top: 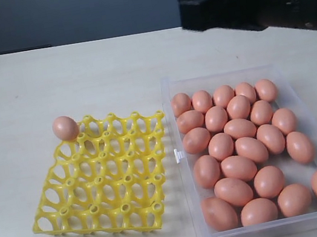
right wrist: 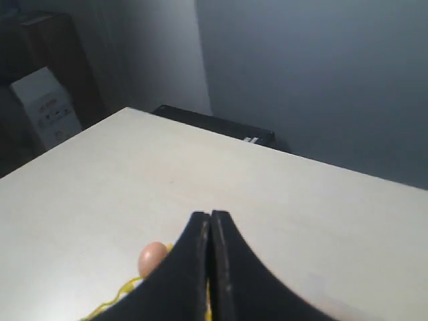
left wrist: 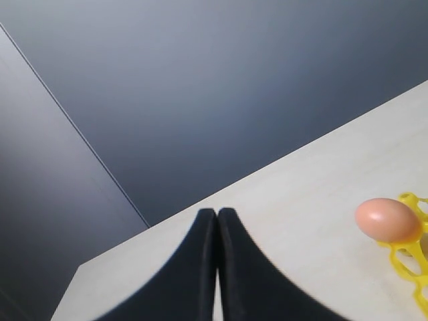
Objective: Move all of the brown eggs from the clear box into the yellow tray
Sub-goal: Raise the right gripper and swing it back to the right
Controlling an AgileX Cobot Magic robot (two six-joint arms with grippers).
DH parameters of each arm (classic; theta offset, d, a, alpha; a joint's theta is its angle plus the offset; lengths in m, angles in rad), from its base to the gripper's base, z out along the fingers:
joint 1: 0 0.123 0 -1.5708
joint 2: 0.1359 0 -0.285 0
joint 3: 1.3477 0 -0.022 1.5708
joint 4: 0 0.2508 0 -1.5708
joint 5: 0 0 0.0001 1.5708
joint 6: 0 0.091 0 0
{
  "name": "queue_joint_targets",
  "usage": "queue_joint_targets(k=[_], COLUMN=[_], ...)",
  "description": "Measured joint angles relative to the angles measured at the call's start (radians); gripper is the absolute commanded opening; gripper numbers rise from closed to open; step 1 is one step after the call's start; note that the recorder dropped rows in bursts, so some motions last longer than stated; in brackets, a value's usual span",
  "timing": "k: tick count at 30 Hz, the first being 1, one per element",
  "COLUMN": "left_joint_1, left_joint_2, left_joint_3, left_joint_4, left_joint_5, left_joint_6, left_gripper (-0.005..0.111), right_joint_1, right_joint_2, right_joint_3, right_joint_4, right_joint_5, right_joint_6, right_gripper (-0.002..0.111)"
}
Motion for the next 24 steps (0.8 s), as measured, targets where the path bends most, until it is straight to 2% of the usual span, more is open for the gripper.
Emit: queue_joint_targets(k=[6,10,15,24], left_joint_1=[0.000,0.000,0.000,0.000], left_joint_2=[0.000,0.000,0.000,0.000], left_joint_3=[0.000,0.000,0.000,0.000], left_joint_4=[0.002,0.002,0.002,0.002], left_joint_5=[0.012,0.012,0.012,0.012], left_joint_6=[0.000,0.000,0.000,0.000], left_gripper=[0.000,0.000,0.000,0.000], right_joint_1=[-0.264,-0.424,-0.449,-0.449], right_joint_2=[0.000,-0.007,-0.028,-0.028], right_joint_3=[0.000,0.000,0.000,0.000], right_joint_4=[0.218,0.339,0.447,0.507], right_joint_5=[0.207,0.348,0.329,0.363], right_joint_6=[0.013,-0.128,-0.267,-0.277], right_gripper=[-0.001,-0.001,-0.001,-0.001])
